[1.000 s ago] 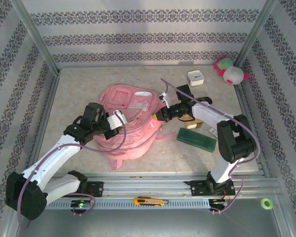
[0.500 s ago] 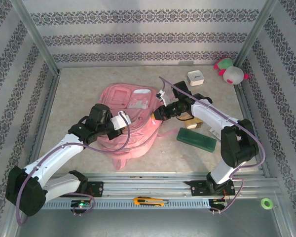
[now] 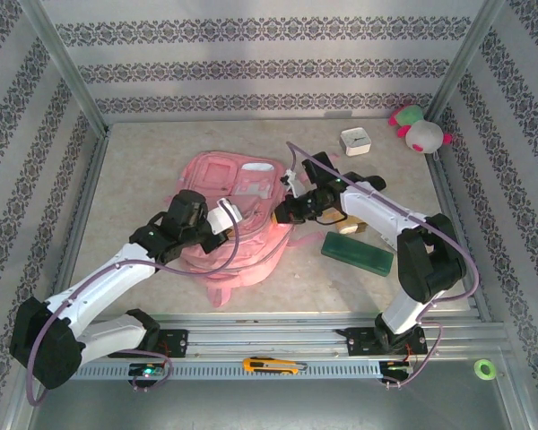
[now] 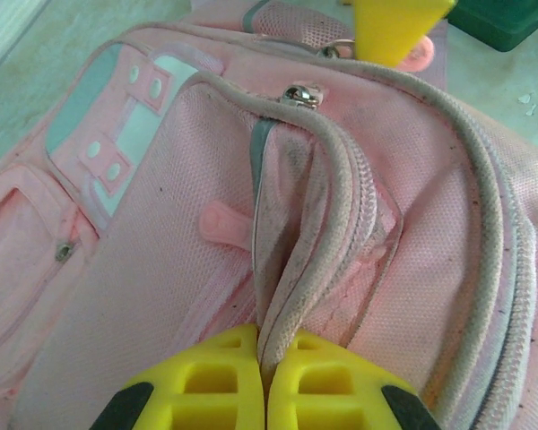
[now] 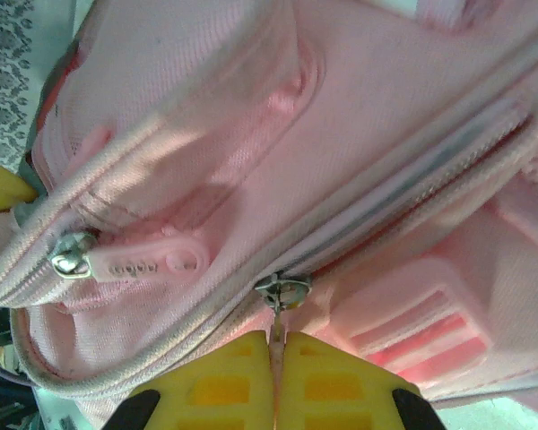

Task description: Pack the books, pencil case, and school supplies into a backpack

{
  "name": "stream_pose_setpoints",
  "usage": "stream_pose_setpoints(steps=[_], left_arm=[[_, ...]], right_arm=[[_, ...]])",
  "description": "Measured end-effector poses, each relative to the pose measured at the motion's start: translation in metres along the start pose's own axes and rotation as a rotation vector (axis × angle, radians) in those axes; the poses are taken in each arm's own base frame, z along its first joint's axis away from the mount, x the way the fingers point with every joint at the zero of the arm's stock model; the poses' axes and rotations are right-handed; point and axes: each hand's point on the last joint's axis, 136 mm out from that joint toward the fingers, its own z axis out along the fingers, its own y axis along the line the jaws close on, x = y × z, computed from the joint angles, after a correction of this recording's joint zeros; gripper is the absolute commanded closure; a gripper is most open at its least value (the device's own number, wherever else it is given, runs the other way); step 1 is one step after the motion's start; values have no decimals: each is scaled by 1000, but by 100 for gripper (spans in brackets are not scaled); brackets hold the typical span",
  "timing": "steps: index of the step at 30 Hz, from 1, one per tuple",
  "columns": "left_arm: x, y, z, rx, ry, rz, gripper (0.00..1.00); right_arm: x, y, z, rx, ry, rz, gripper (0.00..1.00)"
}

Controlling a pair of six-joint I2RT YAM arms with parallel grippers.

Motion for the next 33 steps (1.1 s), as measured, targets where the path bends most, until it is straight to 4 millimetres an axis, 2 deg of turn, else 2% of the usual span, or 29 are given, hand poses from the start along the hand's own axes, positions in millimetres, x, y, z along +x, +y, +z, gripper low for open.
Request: stream_pose_setpoints(steps=[6,10,14,20,25,27,30,33], left_arm=[[-4,5,10,-53,-6,-95,100],[-4,3,22,-64,6,-147,100],[-7,-2,29,-57,1,-174,100],[-10,-3,30,-56,-11,-203,100],[-15,-1,30,-62,-34,-230,100],[-15,-1,30,-63,-38,-240,100],[-14,-1,31,-63,-40,-250,100],[-15,-1,31,-69,-44,-269,100]], right_arm=[[21,25,4,-42,-25,-11,100],[36,35,6,-72,-59,-25,100],[43,22,16,-64,-113,-18,100],[37,13,26,-75,-213,-60,82],[29,12,30,-85,-265,-84,76],[27,13,30,-87,-283,-97,81],[27,9,30,-73,-308,-96,98],[29,10,25,-65,-339,-105,100]])
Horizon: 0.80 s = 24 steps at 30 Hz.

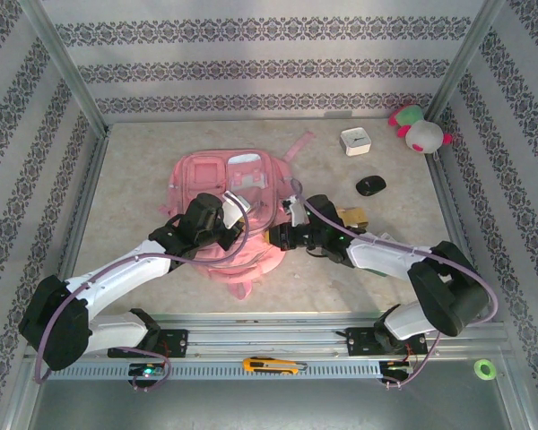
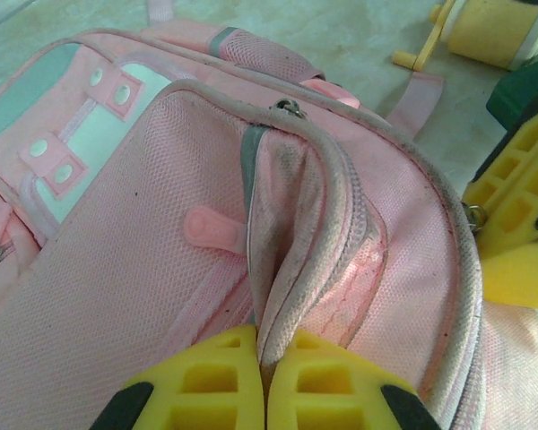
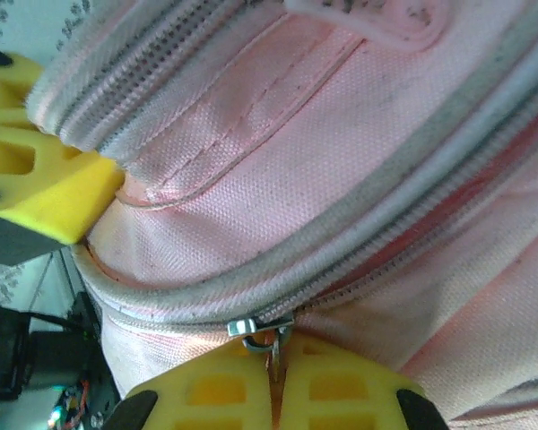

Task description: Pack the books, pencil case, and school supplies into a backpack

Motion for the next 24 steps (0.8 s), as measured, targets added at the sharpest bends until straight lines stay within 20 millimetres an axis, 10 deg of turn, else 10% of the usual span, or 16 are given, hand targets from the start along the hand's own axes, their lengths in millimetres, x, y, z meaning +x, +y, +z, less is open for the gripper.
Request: stream_pose_setpoints(steps=[16,24], left_arm=[[6,4,19,-109,55,-167,100],[-7,5,10,-114,9,-166,100]], right_arm=[[18,34,27,75,-60,83,100],[2,41,5,42,-86,129,100]])
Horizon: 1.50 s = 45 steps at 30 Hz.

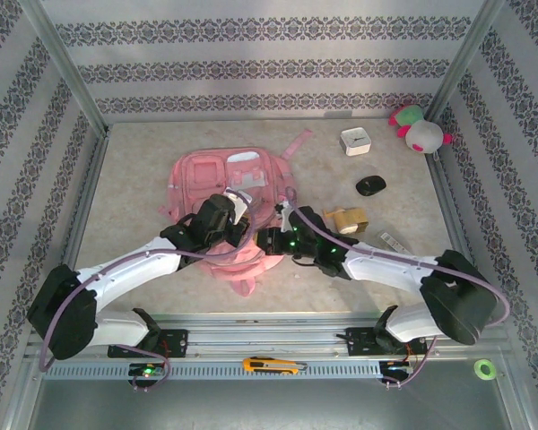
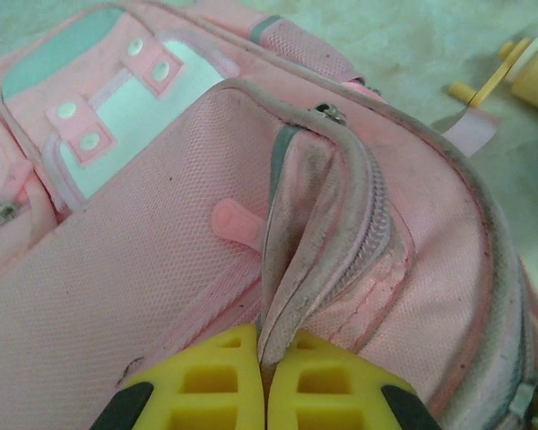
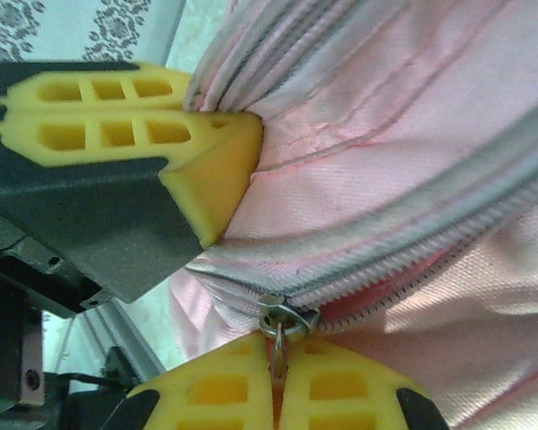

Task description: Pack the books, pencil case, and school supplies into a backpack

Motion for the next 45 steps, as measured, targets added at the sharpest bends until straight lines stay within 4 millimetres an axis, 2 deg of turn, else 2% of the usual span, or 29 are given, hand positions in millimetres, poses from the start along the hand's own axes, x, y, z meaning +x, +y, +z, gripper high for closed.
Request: stream_pose_setpoints(steps=[6,11,16,22,28,33,38,39,40,43,44,45], left_arm=[[-16,-8,-14,38,-62,-17,100],[-18,-11,-16,50,-67,-59,100],[-12,-13,0,18,-28,-125,100],[-11,-20,22,17,3,-189,100],[-9,-27,32,43,20,-221,100],[-14,-27,29,49,1,-271,100],[-13,-22,4,67,-55,-382,100],[-12,-21,0,66,-61,-401,98],[-9,-19,-2,62,-63,-414,89],[-5,-17,-3,50,-58,-426,50],[-5,-17,-4,49,-60,-414,41],[-6,-16,-5,49,-60,-401,36]], right_arm=[[-19,12,-27,-43,40,20,100],[-24,15,-32,-44,115,28,100],[-21,11,-27,-9,176,59,100],[-13,-7,-19,63,171,89,100],[-4,-23,-15,89,152,111,100],[-11,-30,-20,74,150,121,100],[-22,-22,-15,9,198,94,100],[-22,-20,-13,-5,216,89,100],[-21,-18,-10,-19,236,83,100],[-22,-23,-4,-26,272,77,100],[-24,-29,-3,-16,271,79,100],[-27,-35,-4,-7,267,81,100]])
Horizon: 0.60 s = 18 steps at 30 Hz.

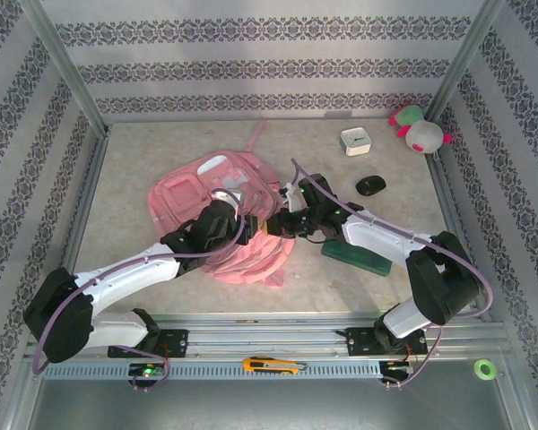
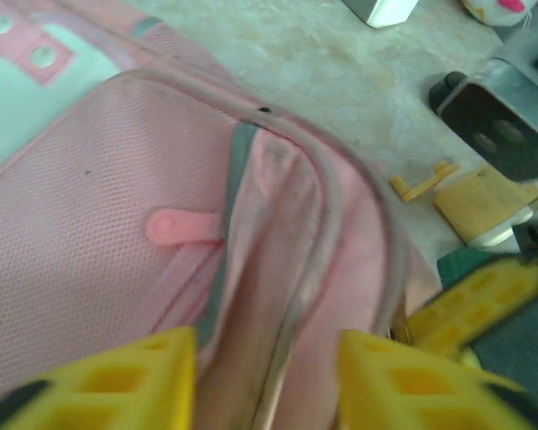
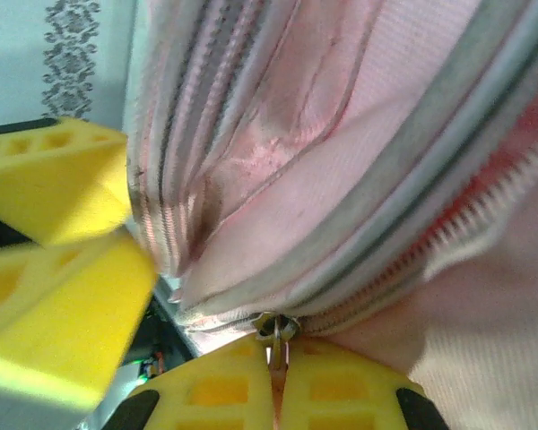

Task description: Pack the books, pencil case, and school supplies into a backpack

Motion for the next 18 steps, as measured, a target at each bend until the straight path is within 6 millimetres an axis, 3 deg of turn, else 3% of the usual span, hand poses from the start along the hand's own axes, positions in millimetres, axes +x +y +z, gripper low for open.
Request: stream_pose_setpoints(steps=[8,13,18], left_arm=[[-38,28,-25,-56,-23,272,26],[-20,39,-30,-65,71,454,24],[8,44,-14,-50,186,515,23]], right_arm=[[-19,-27,-20,37,-37,-7,100],[-20,-25,-20,33,-13,-32,100],[-19,-26,-19,34,4,-44,100]])
